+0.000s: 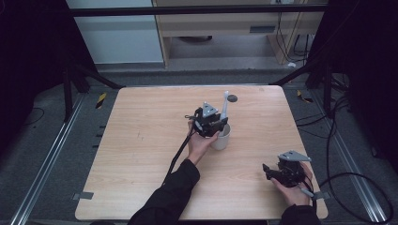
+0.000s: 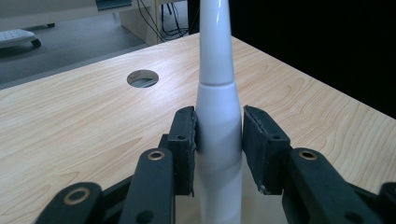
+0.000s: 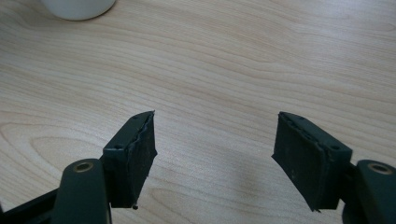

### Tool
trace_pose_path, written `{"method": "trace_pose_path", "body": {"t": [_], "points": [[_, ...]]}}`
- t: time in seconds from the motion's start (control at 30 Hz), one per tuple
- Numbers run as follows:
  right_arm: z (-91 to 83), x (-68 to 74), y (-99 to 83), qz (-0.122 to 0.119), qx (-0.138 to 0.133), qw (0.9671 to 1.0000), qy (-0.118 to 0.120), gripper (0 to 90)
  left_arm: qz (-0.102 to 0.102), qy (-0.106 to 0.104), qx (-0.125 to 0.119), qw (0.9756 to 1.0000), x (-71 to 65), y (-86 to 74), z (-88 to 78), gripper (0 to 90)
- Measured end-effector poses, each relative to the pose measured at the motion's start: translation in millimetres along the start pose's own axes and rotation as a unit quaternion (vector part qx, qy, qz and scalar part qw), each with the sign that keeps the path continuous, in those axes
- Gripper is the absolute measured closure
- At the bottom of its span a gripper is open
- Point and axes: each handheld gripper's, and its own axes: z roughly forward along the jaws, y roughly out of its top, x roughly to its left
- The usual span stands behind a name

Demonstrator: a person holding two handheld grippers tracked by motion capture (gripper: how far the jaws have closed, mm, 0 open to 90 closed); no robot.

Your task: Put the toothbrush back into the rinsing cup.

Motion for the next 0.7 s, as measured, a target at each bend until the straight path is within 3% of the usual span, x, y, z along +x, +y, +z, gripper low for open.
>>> {"method": "trace_pose_path", "body": {"t": [0.33,0.7], "points": [[-0.6,-0.2,0.0,0.0,-0.001,1.0,-0.001,29.3,0.007,-0.002,0.005,1.0,-0.3,-1.4,-7.4,63.5],[-2.0,-1.0,-0.3,0.001,-0.005,1.0,-0.006,28.1,0.029,-0.011,0.01,0.9995,0.5,-1.1,-46.7,57.8]]}}
